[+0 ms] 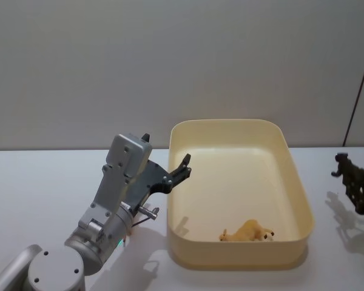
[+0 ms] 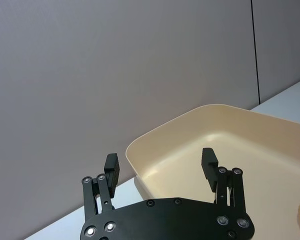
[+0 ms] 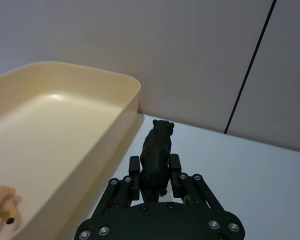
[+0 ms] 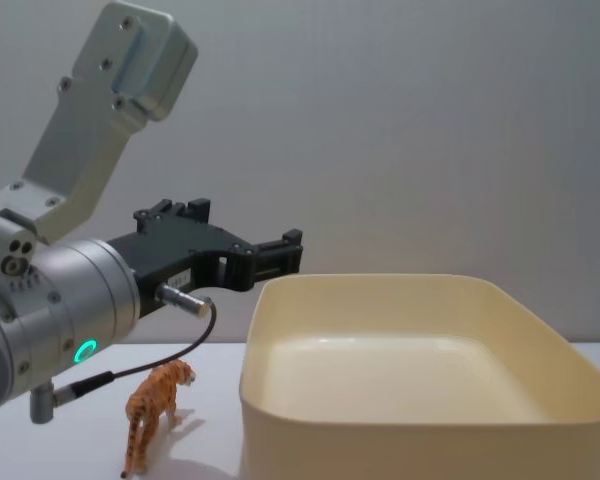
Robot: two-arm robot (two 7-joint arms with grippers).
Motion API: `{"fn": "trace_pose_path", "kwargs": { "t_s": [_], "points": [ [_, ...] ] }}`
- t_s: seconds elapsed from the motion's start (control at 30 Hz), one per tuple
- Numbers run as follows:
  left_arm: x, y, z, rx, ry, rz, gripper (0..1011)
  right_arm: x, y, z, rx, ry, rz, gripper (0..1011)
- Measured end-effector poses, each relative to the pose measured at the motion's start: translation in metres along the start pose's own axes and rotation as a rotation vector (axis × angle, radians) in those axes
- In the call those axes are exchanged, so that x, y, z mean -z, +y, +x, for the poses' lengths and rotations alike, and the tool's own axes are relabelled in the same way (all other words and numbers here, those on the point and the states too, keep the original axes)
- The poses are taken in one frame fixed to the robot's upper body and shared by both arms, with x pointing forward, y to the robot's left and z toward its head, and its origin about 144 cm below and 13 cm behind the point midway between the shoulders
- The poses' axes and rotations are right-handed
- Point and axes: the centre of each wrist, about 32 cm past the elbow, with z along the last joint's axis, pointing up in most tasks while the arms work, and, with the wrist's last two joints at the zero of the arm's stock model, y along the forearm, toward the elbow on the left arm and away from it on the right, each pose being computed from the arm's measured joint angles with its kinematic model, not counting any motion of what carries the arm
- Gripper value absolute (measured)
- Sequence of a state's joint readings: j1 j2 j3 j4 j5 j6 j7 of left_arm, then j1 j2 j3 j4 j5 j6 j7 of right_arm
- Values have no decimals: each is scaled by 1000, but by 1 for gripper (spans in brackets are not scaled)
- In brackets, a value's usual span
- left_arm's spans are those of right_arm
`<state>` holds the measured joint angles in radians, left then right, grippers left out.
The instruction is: Pick up the toy alternately with two hands and place it into the central storage box.
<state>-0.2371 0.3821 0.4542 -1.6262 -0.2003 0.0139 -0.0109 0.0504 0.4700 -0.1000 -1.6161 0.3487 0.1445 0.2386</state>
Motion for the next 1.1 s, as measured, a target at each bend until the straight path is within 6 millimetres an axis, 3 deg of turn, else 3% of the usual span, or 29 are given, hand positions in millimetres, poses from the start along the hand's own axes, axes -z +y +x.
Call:
{"fn": "trace_pose_path", "kwargs": {
  "t_s": [0.37, 0.77, 0.93, 1.1],
  "points": [
    [0, 0, 0, 0, 0, 0, 1001, -28, 7, 1, -97, 1, 72, 320],
    [0, 0, 0, 0, 0, 0, 1002, -43, 50, -20, -238, 17, 80, 322],
    [0, 0, 0, 0, 0, 0, 1002, -46, 63, -26, -270, 19, 78, 440],
    [0, 0, 0, 0, 0, 0, 1001, -49, 73, -32, -297, 19, 78, 624]
  ]
}}
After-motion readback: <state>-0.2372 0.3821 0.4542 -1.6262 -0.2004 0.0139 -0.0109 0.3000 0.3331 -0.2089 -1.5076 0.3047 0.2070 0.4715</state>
